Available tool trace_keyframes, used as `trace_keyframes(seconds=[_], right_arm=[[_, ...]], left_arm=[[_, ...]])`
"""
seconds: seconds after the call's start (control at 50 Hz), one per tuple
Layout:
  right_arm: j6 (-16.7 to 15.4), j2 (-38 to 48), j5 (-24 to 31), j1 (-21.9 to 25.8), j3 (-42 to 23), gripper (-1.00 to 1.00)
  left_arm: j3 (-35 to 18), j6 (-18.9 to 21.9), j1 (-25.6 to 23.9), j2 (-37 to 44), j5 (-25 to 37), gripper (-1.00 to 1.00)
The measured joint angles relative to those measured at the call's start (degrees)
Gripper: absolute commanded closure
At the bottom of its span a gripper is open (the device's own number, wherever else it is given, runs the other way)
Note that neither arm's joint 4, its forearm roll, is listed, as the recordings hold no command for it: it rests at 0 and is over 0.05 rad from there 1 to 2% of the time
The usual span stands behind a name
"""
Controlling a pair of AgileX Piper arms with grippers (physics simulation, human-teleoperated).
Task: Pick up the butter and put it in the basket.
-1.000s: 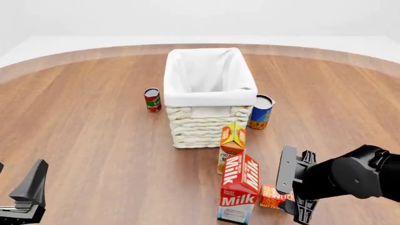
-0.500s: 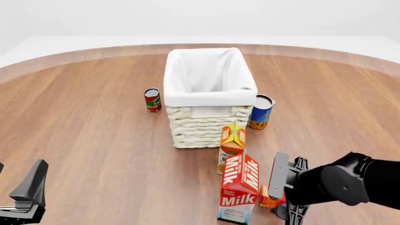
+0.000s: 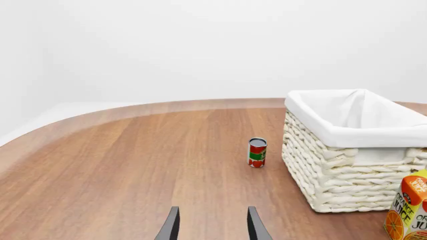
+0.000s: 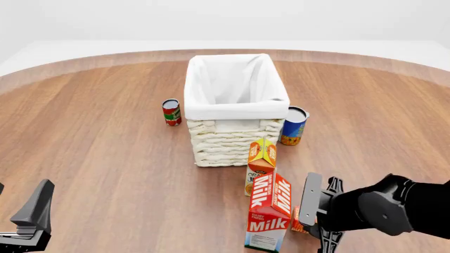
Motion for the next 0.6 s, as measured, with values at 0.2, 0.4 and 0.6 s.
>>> trace_keyframes(seconds=[0.2, 0.4, 0.6], right_arm=[[-0.57, -0.74, 1.42, -0.19, -0.35, 1.0], [-3.13, -6.28, 8.32, -2.85, -3.29, 1.0], [1.08, -15.76, 22.55, -2.92, -19.51, 1.0]], left_arm=[[0.0, 0.0, 0.0, 0.0, 0.0, -1.0], [0.0, 0.0, 0.0, 0.0, 0.0, -1.0], [0.0, 0.0, 0.0, 0.0, 0.0, -1.0]])
